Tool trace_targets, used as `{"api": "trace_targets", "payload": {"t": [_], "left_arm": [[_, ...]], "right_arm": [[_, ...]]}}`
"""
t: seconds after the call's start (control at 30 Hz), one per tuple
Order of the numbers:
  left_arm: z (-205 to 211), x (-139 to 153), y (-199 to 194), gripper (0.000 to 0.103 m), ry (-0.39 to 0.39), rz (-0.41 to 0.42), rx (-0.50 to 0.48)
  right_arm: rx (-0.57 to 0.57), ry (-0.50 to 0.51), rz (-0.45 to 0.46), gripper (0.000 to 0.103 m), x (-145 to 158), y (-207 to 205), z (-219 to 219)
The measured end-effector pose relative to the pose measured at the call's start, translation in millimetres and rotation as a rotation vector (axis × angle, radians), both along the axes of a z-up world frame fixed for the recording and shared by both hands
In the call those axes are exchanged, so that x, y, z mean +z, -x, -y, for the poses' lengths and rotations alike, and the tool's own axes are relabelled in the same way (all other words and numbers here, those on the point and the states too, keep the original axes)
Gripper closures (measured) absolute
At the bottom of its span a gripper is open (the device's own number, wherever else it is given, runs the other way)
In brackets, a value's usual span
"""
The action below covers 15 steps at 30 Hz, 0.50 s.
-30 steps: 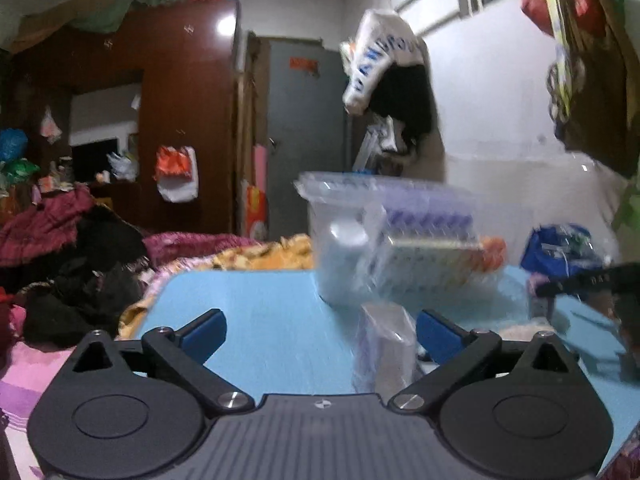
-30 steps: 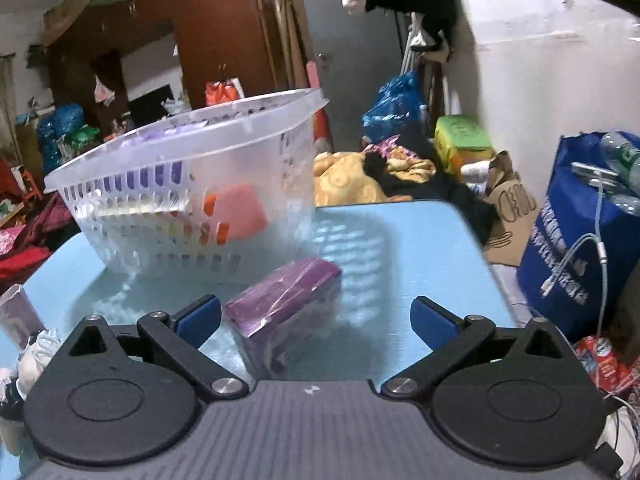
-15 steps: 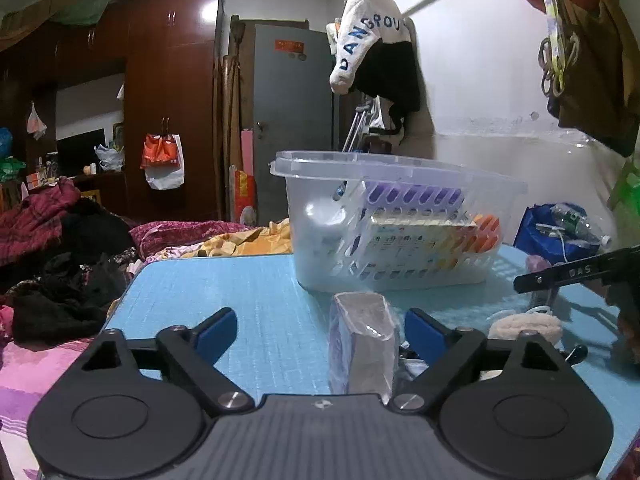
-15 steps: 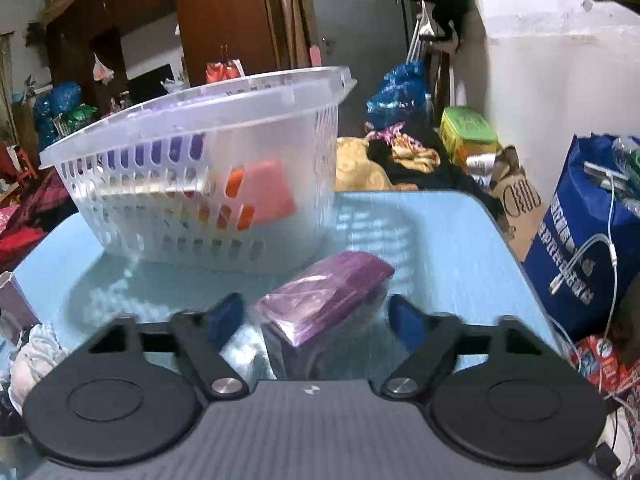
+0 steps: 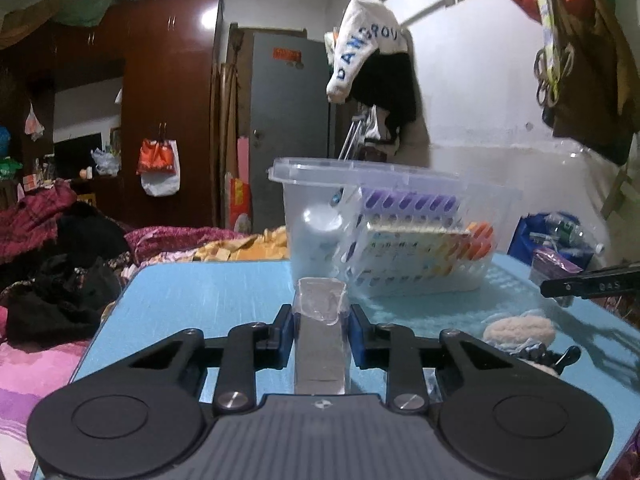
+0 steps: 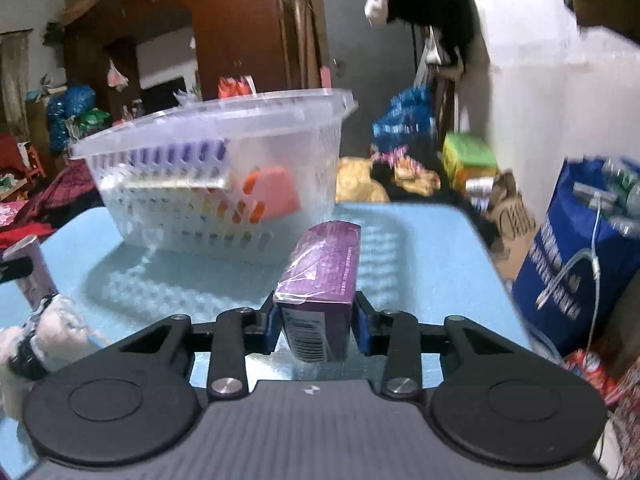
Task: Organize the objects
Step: 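Grasp the small purple box with the right gripper while the left grasps the clear cup, then lower the purple box and clear cup into the basket and open both grippers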
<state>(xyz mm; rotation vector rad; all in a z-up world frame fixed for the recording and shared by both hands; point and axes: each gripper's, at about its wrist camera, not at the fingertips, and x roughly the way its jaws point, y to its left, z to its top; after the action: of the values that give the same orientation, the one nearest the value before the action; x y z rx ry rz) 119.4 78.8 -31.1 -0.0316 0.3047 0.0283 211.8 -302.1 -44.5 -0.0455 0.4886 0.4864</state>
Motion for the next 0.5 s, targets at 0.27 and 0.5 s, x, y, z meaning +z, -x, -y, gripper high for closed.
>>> {"api": "trace_targets", "payload": {"t": [0.27,0.5], "left_arm": [[5,35,28,0.071,0.001,0.169,-0.047],[10,132,-45,0.071,0.004,0.194,-0.073]], "right_arm": [[0.107,-0.105,0.18,0.064,37,42,17],[0.137,-0.08,0.293,0.065,109,8,-32]]}}
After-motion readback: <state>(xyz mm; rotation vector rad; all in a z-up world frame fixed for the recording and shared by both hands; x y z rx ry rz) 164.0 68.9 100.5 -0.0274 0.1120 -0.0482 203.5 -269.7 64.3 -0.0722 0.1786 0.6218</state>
